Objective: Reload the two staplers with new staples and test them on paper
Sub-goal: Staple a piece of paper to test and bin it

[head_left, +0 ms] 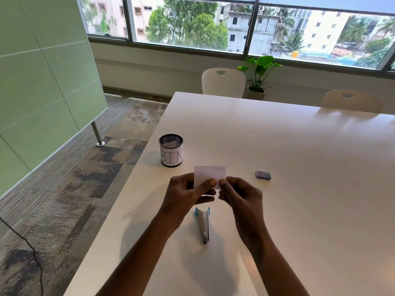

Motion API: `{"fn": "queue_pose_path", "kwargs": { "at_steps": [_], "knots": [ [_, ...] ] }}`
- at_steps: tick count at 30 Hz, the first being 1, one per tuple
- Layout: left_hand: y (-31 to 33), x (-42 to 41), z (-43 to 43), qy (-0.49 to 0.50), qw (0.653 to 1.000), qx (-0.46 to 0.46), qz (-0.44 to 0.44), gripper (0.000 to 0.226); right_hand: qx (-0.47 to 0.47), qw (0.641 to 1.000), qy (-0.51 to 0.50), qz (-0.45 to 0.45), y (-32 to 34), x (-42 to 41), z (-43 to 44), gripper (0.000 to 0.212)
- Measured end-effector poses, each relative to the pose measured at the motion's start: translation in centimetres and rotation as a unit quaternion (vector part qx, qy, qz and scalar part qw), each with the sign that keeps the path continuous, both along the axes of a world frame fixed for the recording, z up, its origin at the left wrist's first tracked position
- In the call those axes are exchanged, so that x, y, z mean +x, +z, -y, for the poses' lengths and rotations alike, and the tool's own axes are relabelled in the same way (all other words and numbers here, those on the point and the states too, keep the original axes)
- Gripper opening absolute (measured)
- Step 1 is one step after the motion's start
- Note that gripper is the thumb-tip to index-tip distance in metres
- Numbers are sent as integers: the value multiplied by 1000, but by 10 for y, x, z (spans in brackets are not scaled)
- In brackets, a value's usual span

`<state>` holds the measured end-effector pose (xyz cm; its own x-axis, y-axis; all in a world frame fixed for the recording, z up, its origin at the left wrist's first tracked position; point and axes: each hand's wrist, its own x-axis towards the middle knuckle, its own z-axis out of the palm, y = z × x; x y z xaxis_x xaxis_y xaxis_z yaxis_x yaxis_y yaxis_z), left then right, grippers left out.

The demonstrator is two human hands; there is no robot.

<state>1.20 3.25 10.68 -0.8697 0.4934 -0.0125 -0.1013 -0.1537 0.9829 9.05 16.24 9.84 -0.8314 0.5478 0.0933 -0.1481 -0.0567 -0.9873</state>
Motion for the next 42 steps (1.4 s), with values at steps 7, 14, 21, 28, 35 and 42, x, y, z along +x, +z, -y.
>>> {"fn": "queue_pose_path", "kwargs": {
  "at_steps": [7, 14, 21, 28, 35, 42],
  "knots": [
    [-1, -1, -1, 2, 1000, -10, 9, 21, 15, 1000, 5, 5, -2, 2, -1, 16],
    [-4, -4, -2, 22, 999, -33, -15, 12, 21, 1000, 9, 13, -5, 0, -2, 16],
    [-6, -9, -4, 39, 998, -37, -13, 11, 15, 1000, 16, 22, -7, -6, -5, 18],
    [-12, -29, -2, 84, 996, -5, -27, 15, 29, 1000, -9, -3, 3, -27, -12, 15],
    [-66, -81, -3, 220, 907, -275, -230, 28, 123, 991, -53, -25, 16, -82, -20, 12],
    [-100, -102, -13, 174, 830, -430, -311, 48, 329, 939, -89, -39, 25, -156, -28, 18]
  ]
}}
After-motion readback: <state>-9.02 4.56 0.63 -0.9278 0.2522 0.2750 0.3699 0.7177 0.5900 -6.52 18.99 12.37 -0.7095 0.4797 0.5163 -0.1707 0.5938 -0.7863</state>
